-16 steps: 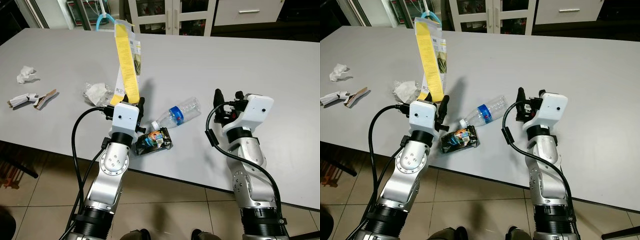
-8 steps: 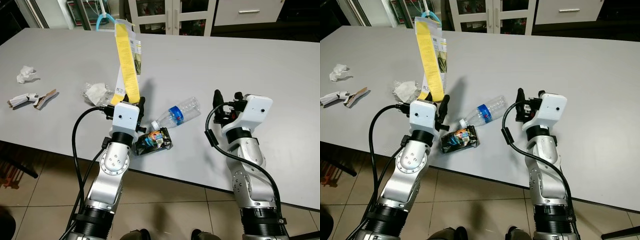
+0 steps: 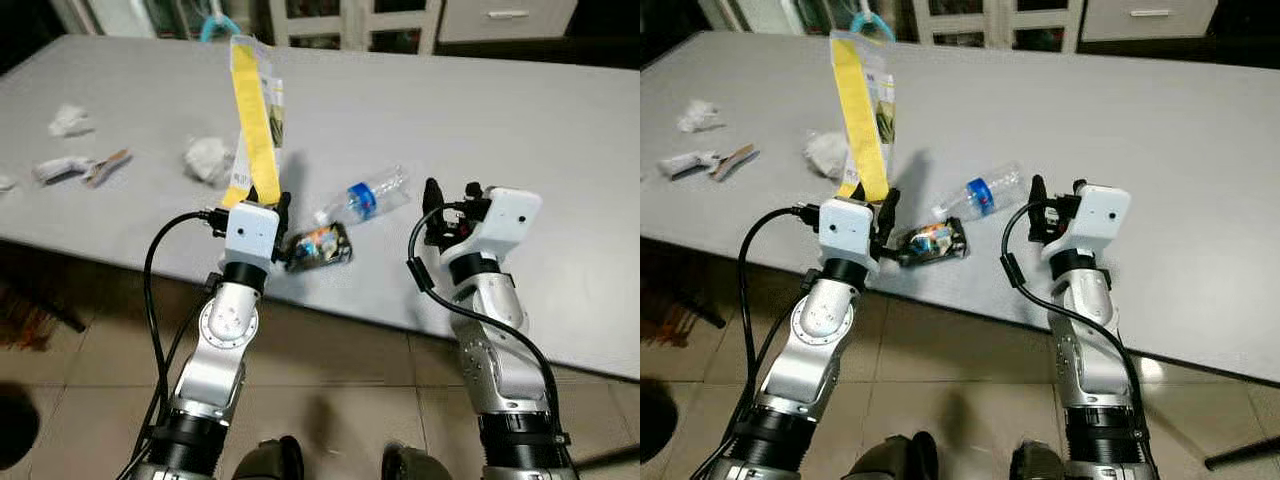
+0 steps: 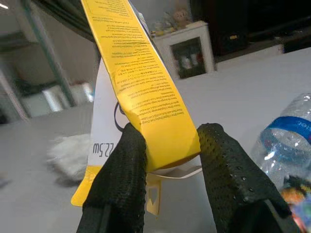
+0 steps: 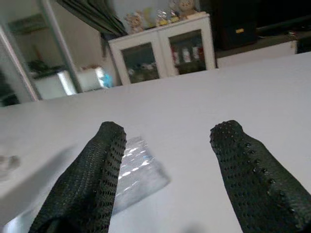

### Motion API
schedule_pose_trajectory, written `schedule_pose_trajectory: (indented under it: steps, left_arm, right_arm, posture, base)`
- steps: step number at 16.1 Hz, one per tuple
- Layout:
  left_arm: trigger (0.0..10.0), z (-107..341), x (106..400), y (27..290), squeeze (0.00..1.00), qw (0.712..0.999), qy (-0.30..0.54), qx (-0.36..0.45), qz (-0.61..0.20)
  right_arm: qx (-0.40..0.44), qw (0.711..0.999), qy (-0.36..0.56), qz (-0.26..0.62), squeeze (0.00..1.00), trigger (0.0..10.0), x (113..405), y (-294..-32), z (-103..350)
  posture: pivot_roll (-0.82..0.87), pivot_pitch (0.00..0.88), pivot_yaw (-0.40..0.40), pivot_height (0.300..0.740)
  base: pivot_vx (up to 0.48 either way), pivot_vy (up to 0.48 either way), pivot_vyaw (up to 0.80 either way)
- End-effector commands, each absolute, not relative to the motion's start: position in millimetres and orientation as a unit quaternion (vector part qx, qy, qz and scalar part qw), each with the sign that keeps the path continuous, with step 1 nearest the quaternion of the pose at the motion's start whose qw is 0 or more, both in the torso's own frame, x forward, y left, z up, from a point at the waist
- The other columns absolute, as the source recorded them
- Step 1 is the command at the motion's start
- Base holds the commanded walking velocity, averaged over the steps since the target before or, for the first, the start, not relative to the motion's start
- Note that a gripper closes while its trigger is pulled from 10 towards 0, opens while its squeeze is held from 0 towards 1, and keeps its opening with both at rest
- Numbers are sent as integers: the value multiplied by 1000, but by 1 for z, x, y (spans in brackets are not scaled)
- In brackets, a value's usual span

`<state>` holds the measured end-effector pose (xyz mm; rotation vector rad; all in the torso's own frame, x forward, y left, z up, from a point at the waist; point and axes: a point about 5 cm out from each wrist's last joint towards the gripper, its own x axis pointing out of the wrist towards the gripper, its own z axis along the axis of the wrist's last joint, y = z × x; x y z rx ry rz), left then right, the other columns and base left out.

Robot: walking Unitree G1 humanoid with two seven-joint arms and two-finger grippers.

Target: Picking trash to rubbish bin

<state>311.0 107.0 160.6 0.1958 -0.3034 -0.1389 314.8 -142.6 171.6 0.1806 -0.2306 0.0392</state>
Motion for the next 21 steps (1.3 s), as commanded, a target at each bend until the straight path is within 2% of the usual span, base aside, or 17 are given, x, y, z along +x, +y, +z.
schedule_pose_trajectory:
  steps: [1,21]
  left_arm:
    - [10000,163,311,107,0,981,-156,95,-70]
    - [10000,167,311,107,0,980,-159,97,-70]
  right_arm:
    - [91,990,-108,27,0,10000,315,-139,170]
    - [87,991,-102,25,0,10000,315,-141,168]
  posture:
    - [-111,103,93,740]
    - [-103,124,88,740]
  base:
    - [-266,0,0]
    - [-259,0,0]
